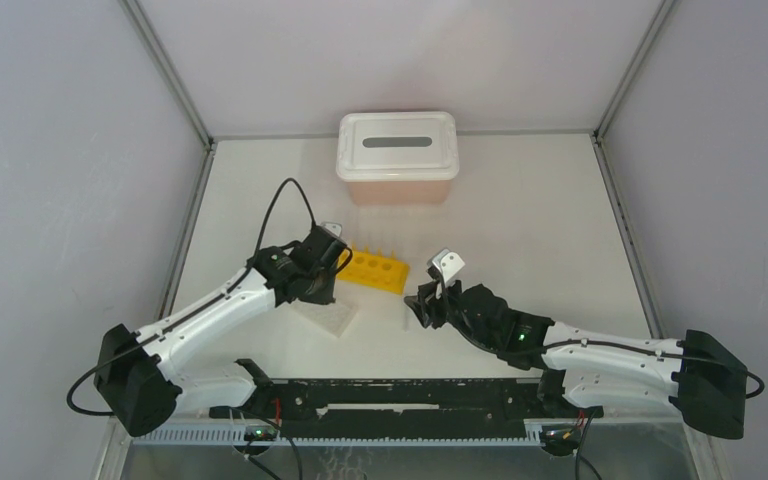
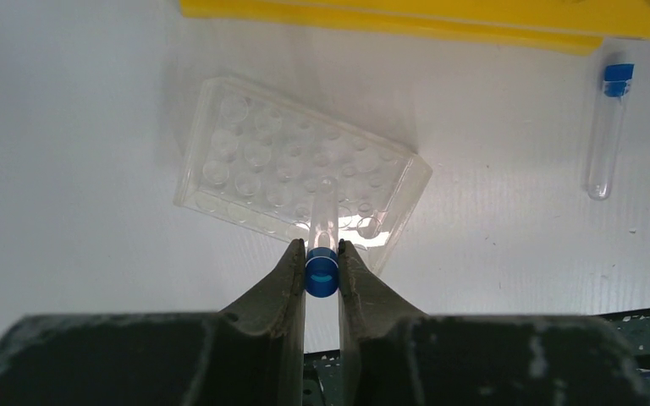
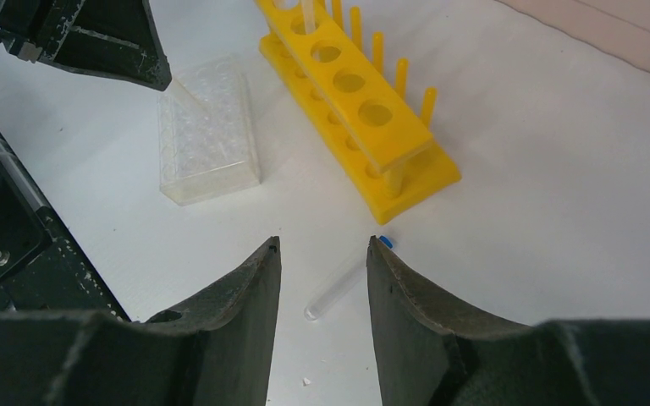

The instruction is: Organize the chemistry lab equipment

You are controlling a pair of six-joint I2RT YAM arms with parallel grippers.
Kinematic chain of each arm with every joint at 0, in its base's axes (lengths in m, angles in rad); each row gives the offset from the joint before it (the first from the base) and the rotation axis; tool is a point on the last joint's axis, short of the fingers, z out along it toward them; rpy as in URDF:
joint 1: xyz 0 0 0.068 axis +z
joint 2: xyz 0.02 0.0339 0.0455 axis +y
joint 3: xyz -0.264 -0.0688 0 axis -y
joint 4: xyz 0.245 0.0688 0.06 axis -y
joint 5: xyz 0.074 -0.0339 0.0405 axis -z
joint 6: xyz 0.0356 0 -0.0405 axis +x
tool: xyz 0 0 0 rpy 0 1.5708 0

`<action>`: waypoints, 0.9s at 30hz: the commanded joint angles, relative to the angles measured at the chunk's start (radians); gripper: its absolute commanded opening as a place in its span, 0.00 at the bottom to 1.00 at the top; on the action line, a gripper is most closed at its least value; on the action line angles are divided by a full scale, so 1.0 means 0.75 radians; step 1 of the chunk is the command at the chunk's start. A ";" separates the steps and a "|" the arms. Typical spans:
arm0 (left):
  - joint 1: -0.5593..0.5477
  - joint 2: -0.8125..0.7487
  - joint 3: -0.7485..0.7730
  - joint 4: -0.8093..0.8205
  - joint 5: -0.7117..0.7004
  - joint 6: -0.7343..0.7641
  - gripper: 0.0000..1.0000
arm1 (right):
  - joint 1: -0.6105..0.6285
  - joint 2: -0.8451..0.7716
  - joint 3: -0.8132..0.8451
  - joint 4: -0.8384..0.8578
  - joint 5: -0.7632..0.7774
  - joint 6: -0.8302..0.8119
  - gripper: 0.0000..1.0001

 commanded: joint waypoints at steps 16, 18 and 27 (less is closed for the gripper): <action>0.028 -0.019 -0.102 0.100 -0.004 -0.004 0.07 | -0.014 -0.005 -0.009 0.077 -0.027 0.022 0.49; 0.029 -0.019 -0.107 0.105 -0.002 -0.008 0.07 | -0.014 -0.002 -0.010 0.079 -0.029 0.022 0.49; 0.029 0.003 -0.128 0.134 0.019 -0.026 0.13 | -0.016 0.006 -0.014 0.088 -0.033 0.024 0.49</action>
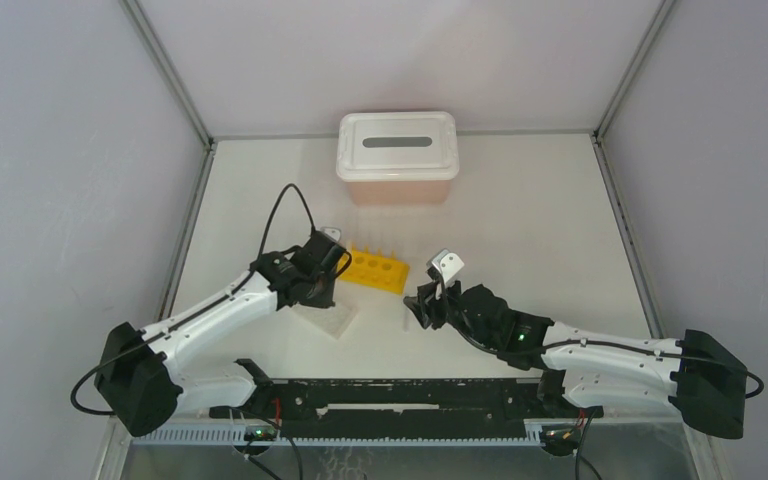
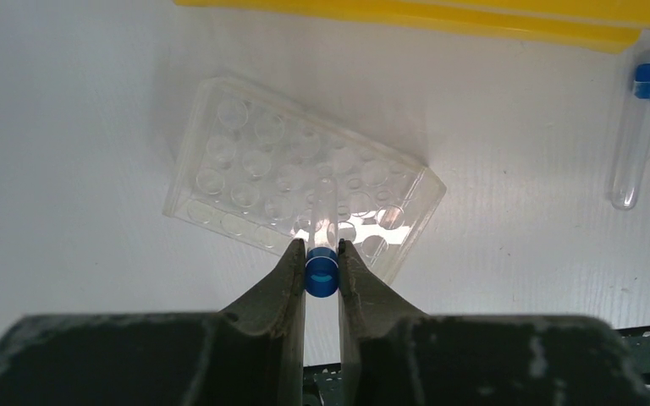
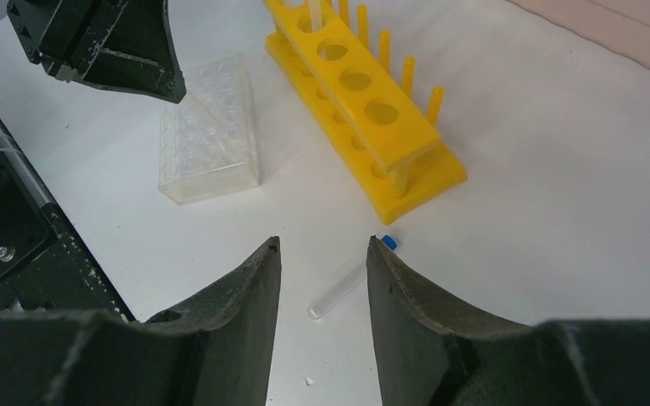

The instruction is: Organize the chemistry lab equipment

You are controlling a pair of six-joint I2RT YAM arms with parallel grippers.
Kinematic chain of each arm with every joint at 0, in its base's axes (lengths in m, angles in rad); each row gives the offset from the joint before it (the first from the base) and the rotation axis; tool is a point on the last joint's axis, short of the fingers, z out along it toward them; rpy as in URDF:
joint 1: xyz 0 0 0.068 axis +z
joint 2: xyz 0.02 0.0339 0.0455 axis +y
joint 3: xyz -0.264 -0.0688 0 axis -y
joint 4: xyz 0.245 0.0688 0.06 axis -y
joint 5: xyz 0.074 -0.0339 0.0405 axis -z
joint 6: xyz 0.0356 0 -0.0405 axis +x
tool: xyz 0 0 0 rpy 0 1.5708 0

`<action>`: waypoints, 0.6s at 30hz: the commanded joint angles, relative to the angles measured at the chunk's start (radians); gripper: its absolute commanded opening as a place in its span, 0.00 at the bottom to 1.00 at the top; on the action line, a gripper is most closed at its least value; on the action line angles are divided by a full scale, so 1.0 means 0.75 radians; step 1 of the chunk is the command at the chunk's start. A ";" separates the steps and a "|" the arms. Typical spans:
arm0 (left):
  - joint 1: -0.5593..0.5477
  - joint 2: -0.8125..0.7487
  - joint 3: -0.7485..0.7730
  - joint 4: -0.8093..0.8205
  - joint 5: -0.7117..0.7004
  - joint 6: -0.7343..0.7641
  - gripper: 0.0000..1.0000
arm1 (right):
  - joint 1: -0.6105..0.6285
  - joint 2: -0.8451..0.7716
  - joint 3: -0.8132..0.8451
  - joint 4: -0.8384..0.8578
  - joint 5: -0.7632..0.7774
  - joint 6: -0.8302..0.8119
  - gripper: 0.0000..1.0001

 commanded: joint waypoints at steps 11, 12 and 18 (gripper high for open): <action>0.011 0.036 -0.049 0.066 0.024 -0.035 0.24 | -0.014 0.009 -0.009 0.078 -0.019 0.029 0.49; 0.011 0.039 -0.048 0.066 0.022 -0.034 0.25 | -0.014 0.009 -0.009 0.077 -0.018 0.030 0.49; 0.011 0.051 -0.045 0.064 0.021 -0.034 0.37 | -0.019 0.010 -0.017 0.083 -0.025 0.036 0.49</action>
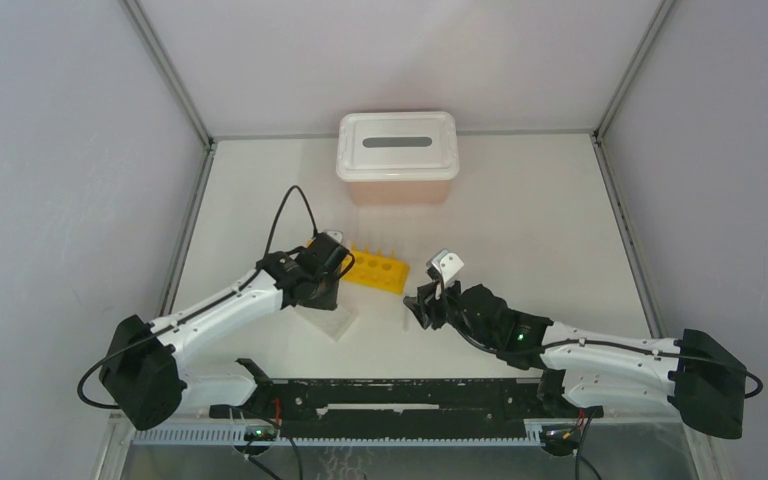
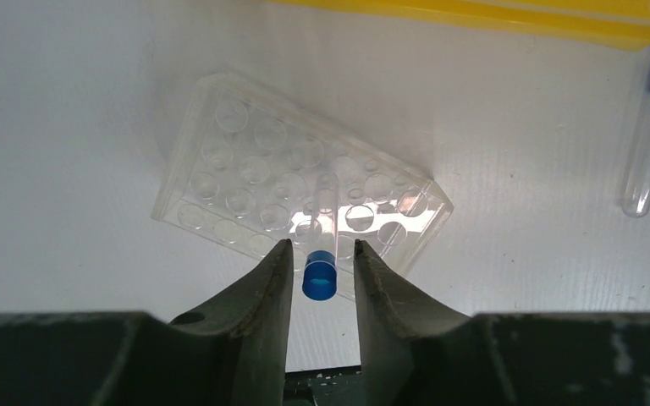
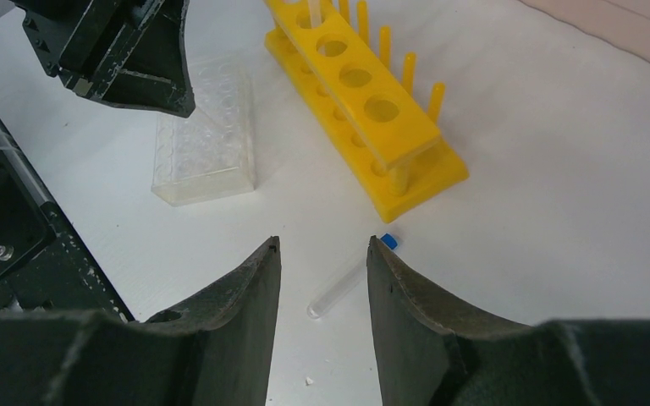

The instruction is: Organize the chemistry lab equipment

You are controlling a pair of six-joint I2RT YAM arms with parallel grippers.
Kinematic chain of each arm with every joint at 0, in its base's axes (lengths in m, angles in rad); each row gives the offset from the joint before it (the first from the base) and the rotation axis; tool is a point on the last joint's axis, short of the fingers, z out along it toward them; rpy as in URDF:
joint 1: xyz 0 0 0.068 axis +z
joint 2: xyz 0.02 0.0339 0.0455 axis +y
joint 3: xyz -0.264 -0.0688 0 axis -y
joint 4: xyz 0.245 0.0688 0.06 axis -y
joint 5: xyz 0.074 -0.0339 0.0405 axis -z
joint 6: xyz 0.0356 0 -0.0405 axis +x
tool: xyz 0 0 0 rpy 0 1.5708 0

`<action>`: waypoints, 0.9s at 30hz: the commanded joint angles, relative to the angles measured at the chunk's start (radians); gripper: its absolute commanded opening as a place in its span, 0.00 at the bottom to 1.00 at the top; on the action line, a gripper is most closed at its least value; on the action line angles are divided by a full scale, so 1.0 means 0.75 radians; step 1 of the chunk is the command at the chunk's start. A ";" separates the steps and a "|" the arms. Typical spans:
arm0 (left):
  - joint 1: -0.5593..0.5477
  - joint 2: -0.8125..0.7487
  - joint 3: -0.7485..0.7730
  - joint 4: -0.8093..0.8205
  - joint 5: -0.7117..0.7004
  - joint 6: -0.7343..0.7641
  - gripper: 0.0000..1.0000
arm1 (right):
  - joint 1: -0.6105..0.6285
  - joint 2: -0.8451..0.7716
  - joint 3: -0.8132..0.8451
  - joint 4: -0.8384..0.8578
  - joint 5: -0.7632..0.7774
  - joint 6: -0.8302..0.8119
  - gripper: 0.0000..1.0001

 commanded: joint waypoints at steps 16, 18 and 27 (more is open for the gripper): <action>0.009 -0.128 0.114 -0.050 -0.051 -0.010 0.47 | 0.002 0.109 0.062 -0.062 0.117 0.108 0.49; 0.009 -0.168 0.133 -0.055 -0.055 -0.011 0.48 | 0.012 0.161 0.089 -0.111 0.185 0.167 0.50; 0.009 -0.410 0.147 -0.020 -0.052 -0.037 0.51 | 0.098 0.463 0.252 -0.270 0.389 0.406 0.51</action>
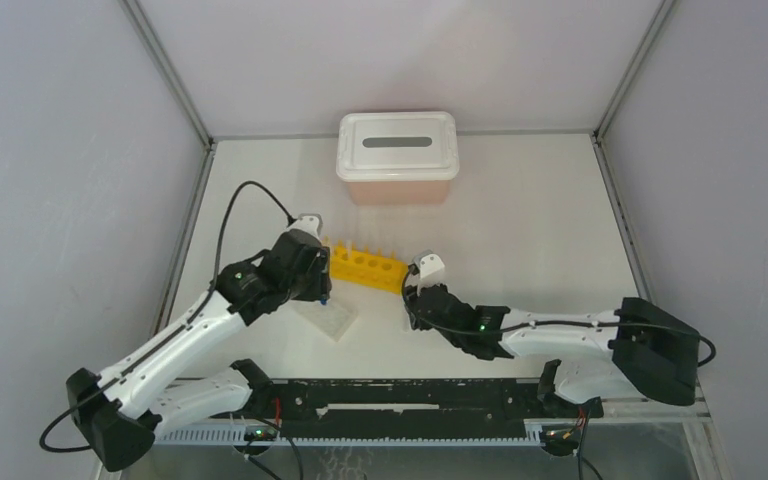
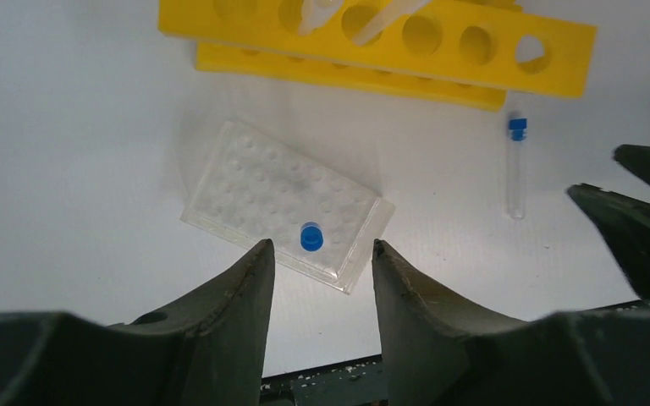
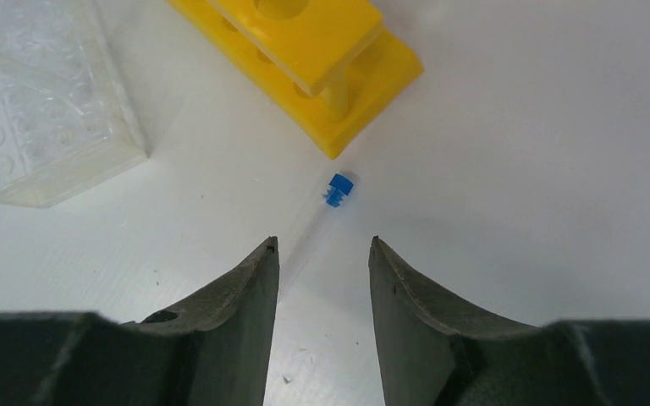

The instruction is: Organize the chemistry lab equipment

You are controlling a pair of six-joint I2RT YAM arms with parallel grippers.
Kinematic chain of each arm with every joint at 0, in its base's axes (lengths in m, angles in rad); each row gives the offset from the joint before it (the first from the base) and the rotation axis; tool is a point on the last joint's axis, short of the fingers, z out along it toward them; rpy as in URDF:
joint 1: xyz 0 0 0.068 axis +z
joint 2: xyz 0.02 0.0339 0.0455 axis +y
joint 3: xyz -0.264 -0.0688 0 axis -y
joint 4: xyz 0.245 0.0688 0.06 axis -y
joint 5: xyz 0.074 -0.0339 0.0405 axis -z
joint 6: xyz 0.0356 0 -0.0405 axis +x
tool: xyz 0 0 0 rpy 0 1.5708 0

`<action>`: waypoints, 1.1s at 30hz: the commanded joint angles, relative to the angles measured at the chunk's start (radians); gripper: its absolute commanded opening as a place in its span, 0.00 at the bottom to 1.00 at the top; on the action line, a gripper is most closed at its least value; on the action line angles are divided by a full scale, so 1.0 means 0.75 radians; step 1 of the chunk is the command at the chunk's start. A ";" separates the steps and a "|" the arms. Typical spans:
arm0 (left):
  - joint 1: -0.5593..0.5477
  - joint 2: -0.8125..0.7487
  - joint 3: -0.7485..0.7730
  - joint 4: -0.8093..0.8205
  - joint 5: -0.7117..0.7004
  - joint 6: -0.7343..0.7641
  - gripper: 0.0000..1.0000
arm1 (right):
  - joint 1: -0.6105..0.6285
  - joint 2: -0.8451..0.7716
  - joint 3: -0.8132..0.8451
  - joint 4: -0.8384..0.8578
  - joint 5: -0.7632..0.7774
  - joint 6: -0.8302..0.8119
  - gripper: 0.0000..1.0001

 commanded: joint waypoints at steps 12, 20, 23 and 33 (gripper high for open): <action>0.009 -0.353 0.037 0.095 0.039 -0.047 0.53 | 0.079 0.414 0.348 -0.371 0.232 0.436 0.51; 0.008 -0.403 0.036 0.092 0.037 -0.027 0.54 | 0.079 0.517 0.356 -0.364 0.182 0.484 0.49; 0.009 -0.406 0.042 0.085 0.036 -0.020 0.55 | 0.078 0.539 0.356 -0.346 0.165 0.486 0.46; 0.008 -0.413 0.057 0.059 0.019 -0.007 0.56 | 0.130 0.560 0.316 -0.387 0.139 0.561 0.20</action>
